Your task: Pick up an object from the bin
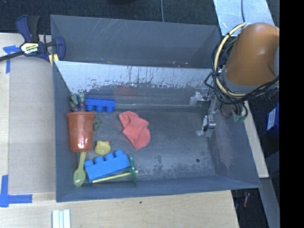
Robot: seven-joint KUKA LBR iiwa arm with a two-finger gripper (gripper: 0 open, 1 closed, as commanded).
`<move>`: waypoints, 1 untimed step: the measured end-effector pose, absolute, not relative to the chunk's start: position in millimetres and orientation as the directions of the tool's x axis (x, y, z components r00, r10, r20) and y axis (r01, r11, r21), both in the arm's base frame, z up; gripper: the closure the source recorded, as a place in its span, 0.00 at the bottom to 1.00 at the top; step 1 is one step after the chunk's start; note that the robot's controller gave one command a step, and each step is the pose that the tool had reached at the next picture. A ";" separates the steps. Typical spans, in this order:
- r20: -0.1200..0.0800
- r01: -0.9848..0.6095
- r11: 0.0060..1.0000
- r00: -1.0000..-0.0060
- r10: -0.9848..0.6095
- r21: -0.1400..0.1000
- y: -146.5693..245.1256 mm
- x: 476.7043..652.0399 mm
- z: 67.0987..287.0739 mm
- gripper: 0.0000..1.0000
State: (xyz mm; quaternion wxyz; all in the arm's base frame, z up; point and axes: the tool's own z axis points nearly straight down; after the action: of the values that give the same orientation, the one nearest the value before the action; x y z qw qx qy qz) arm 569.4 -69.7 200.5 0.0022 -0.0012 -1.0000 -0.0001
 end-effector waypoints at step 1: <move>-0.004 0.001 1.000 -1.000 0.001 -0.001 -69.4 570.7 205.5 0.00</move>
Offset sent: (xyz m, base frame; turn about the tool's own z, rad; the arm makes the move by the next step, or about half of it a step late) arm 0.0254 0.0699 -0.0312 -0.0835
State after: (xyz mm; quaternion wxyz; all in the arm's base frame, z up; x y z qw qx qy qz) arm 570.7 -69.4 205.5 -0.0020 -0.0004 -1.0000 0.0004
